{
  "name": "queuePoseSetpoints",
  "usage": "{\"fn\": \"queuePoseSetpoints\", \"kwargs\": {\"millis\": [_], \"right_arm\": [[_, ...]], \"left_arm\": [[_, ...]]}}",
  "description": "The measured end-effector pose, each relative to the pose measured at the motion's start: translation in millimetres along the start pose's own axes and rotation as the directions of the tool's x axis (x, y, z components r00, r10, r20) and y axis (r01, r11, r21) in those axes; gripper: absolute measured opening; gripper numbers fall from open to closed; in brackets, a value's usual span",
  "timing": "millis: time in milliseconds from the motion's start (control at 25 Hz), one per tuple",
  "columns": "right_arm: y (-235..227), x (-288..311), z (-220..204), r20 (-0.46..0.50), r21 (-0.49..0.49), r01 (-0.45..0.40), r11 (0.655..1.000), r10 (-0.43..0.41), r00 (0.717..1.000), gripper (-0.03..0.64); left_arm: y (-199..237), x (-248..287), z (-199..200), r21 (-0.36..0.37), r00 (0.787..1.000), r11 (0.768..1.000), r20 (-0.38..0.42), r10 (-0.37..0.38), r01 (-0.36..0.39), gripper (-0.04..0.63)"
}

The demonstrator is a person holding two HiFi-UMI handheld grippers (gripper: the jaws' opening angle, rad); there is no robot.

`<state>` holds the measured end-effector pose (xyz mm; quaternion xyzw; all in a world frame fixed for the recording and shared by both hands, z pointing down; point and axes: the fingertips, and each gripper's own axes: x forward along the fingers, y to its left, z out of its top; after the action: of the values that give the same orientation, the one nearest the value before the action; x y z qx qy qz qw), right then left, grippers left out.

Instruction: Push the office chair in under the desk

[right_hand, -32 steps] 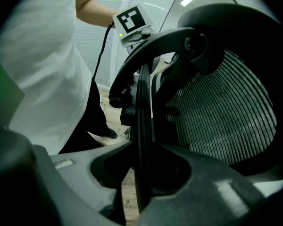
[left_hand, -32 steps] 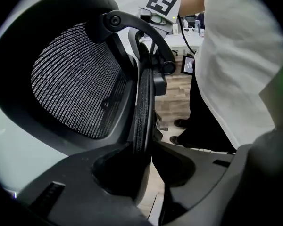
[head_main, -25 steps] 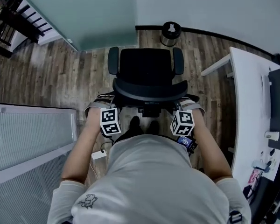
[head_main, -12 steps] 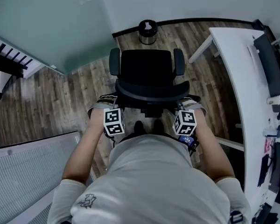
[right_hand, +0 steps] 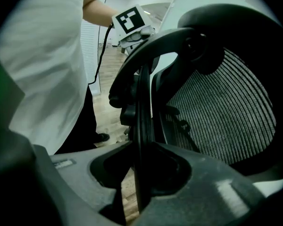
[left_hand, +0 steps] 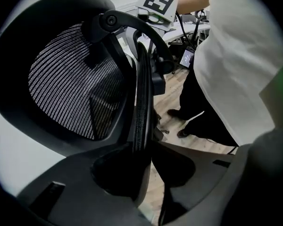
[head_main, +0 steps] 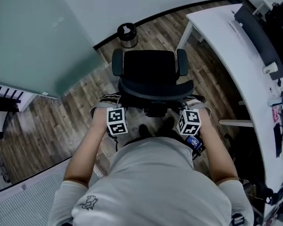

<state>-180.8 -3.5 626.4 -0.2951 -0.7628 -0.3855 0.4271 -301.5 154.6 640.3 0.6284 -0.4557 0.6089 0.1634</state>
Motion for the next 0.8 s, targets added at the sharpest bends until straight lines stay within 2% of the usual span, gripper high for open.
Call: {"fn": "queuePoseSetpoints", "kwargs": {"millis": [400,800], "right_arm": [[7,-30,-67,-0.067,0.172,0.086,0.981,-0.076,0.995,0.109],[1,-58,-140,-0.138,0.328,0.143,0.934,-0.102,0.985,0.107]], "left_arm": [[32,29,76,0.189,0.998,0.981,0.055,-0.04,0.029,0.121],[71,60,162,0.355,0.99,0.934,0.111,-0.088,0.043,0.121]]}}
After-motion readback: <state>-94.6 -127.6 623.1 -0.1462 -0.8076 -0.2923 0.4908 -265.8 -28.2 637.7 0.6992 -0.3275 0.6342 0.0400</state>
